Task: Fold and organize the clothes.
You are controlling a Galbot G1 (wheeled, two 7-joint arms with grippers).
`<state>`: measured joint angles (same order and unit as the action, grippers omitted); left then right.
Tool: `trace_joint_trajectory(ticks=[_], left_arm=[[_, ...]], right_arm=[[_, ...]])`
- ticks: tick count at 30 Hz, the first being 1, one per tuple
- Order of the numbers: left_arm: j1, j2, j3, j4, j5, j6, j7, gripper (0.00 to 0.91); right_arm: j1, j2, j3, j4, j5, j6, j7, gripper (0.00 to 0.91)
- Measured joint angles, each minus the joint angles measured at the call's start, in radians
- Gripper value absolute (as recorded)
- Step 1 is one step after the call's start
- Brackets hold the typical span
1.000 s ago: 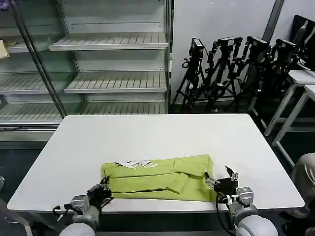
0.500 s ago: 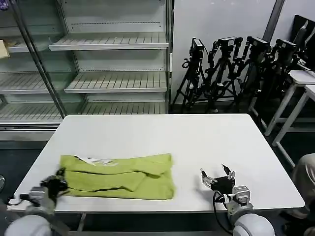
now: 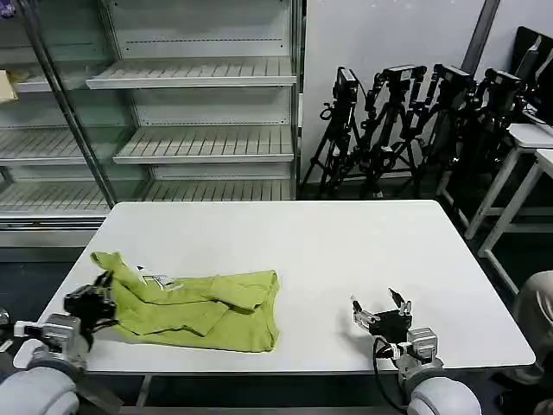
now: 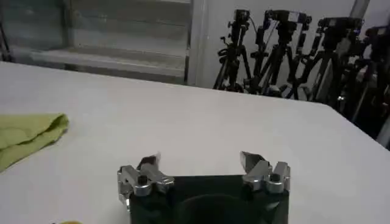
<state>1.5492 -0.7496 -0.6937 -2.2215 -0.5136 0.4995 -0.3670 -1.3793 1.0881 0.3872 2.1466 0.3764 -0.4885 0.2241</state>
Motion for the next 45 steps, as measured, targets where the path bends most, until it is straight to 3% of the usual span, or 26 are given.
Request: trace_joint_trajectory(ticks=[21, 45], left_arm=[[-0.264, -0.097, 0.422, -0.021, -0.023, 0.035, 0.072, 0.010], [-0.388, -0.179, 0.611, 0.031, -0.045, 0.071, 0.089, 0.010]], right_arm=[[-0.037, 0.017, 0.057, 0.020, -0.028, 0.003, -0.002, 0.907], [-0.037, 0.023, 0.066, 0.025, -0.035, 0.002, -0.003, 0.907]])
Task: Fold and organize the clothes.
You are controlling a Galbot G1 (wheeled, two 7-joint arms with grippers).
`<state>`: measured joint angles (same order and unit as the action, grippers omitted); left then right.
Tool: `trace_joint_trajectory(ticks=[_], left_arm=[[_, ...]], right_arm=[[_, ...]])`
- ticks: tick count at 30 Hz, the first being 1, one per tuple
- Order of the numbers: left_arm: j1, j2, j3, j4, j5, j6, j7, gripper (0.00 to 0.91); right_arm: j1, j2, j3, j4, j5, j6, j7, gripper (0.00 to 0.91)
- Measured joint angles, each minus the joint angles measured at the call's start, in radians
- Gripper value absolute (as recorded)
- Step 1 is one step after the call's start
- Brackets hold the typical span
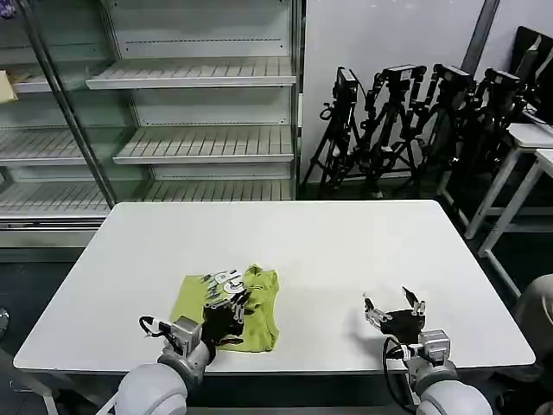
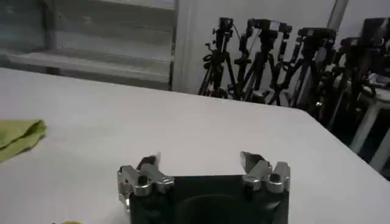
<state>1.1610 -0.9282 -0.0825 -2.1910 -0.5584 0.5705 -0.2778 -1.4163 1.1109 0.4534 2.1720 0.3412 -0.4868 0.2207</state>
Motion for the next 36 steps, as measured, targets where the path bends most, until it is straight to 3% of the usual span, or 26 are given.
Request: trace_joint_trajectory(ticks=[4, 5, 6, 24, 36], left_arm=[[-0.014, -0.007, 0.008, 0.016, -0.008, 0.002, -0.010, 0.010], [-0.015, -0.007, 0.008, 0.019, -0.009, 0.002, -0.012, 0.554], [-0.017, -0.008, 0.010, 0.021, -0.010, 0.002, -0.014, 0.907], [-0.044, -0.046, 0.024, 0.003, -0.087, -0.071, -0.024, 0.907], [0.061, -0.027, -0.121, 0.007, -0.021, -0.107, -0.055, 0.907]], right_arm=[[0.000, -0.001, -0.005, 0.000, 0.000, 0.000, 0.000, 0.907], [0.001, -0.001, -0.006, 0.000, 0.000, 0.000, 0.000, 0.907], [0.002, -0.002, -0.006, 0.000, 0.000, 0.000, 0.000, 0.907], [0.008, -0.005, -0.011, -0.005, 0.002, 0.000, -0.001, 0.907], [0.028, -0.006, -0.007, -0.014, 0.010, 0.015, -0.006, 0.907]])
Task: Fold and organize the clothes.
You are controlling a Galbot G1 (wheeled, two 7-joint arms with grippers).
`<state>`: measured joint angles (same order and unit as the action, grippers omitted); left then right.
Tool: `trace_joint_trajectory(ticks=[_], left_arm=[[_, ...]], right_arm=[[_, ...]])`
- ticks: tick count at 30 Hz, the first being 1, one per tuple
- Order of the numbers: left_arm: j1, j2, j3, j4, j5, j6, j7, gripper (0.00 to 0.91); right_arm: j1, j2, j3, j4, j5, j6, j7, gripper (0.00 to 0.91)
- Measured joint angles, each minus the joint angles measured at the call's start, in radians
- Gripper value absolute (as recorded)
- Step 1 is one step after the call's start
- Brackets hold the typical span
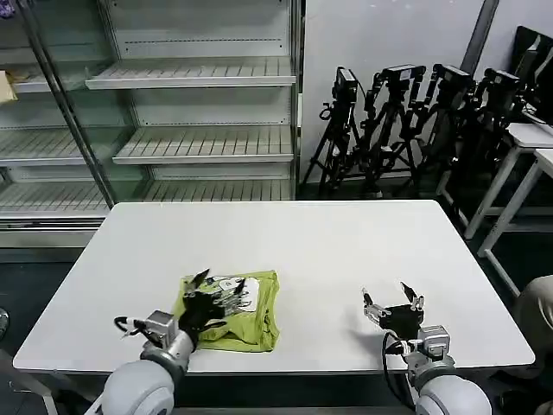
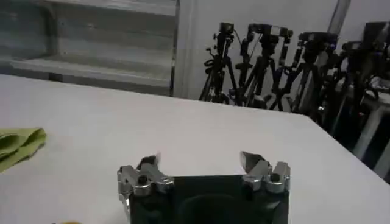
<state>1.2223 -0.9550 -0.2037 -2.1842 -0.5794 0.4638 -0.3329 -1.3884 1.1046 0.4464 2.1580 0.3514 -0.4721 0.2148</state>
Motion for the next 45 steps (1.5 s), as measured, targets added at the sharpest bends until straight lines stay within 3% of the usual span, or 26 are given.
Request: trace_joint_trajectory(ticks=[15, 24, 25, 26, 27, 45], left_arm=[[0.134, -0.086, -0.122, 0.052, -0.042, 0.038, -0.152, 0.907], [0.159, -0.103, -0.180, 0.088, -0.100, 0.042, -0.126, 0.907], [0.159, -0.105, -0.187, 0.092, -0.110, 0.038, -0.117, 0.796], [0.159, -0.106, -0.194, 0.098, -0.122, 0.034, -0.105, 0.524], [0.158, -0.107, -0.200, 0.103, -0.132, 0.030, -0.096, 0.010], [0.158, -0.127, -0.232, 0.165, -0.258, -0.032, 0.085, 0.010]], right_arm=[[0.009, -0.018, -0.016, -0.006, 0.005, 0.011, -0.003, 0.907], [0.000, -0.017, -0.021, -0.003, 0.004, 0.014, -0.004, 0.907], [-0.001, -0.016, -0.020, -0.003, 0.003, 0.014, -0.004, 0.907], [-0.002, -0.014, -0.020, -0.003, 0.003, 0.014, -0.004, 0.907], [-0.003, -0.013, -0.021, -0.003, 0.002, 0.014, -0.004, 0.907], [-0.005, -0.003, -0.026, -0.008, -0.004, 0.015, -0.004, 0.907]])
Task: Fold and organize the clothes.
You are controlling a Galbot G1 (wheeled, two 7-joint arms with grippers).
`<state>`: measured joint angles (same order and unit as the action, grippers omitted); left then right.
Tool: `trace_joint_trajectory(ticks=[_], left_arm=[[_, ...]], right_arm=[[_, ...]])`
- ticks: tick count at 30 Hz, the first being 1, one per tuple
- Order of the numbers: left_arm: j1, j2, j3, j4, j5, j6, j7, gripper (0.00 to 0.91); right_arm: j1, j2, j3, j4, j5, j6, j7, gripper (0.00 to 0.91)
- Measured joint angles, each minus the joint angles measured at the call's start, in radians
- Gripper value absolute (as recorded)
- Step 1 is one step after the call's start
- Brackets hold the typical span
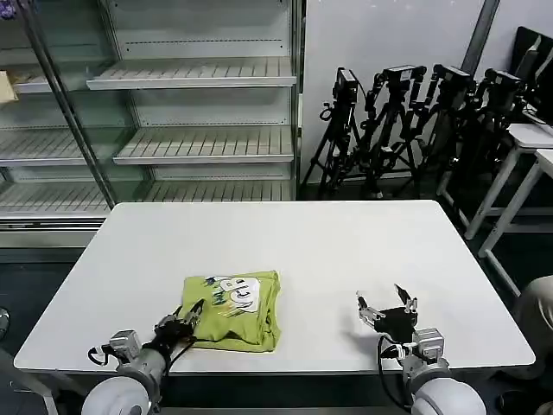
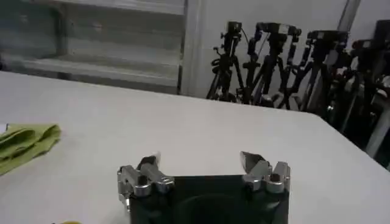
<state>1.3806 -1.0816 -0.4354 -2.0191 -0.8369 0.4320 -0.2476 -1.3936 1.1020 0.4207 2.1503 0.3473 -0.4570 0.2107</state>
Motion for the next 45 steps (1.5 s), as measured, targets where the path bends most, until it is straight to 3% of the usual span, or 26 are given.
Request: trace_joint_trajectory(ticks=[13, 21, 29, 37, 41, 45], left_arm=[[0.002, 0.004, -0.008, 0.022, 0.029, -0.018, 0.022, 0.010], [0.018, 0.062, -0.075, 0.026, 0.097, 0.002, 0.037, 0.010], [0.077, 0.213, -0.293, 0.038, 0.246, 0.048, 0.099, 0.010], [0.237, 0.394, -0.612, 0.024, 0.407, 0.086, 0.195, 0.010], [0.293, 0.424, -0.701, -0.029, 0.479, 0.091, 0.211, 0.010], [0.309, 0.393, -0.700, -0.138, 0.571, 0.091, 0.208, 0.010]], right_arm=[[0.006, -0.002, -0.007, -0.004, 0.000, 0.003, 0.000, 0.907], [0.020, -0.002, -0.023, -0.008, 0.000, 0.006, 0.000, 0.907], [0.039, -0.002, -0.042, -0.011, 0.002, 0.007, -0.001, 0.907], [0.057, 0.004, -0.062, -0.014, 0.003, 0.010, -0.002, 0.907], [0.061, 0.000, -0.066, -0.014, 0.004, 0.010, -0.002, 0.907], [0.056, -0.007, -0.063, -0.011, 0.004, 0.011, -0.003, 0.907]])
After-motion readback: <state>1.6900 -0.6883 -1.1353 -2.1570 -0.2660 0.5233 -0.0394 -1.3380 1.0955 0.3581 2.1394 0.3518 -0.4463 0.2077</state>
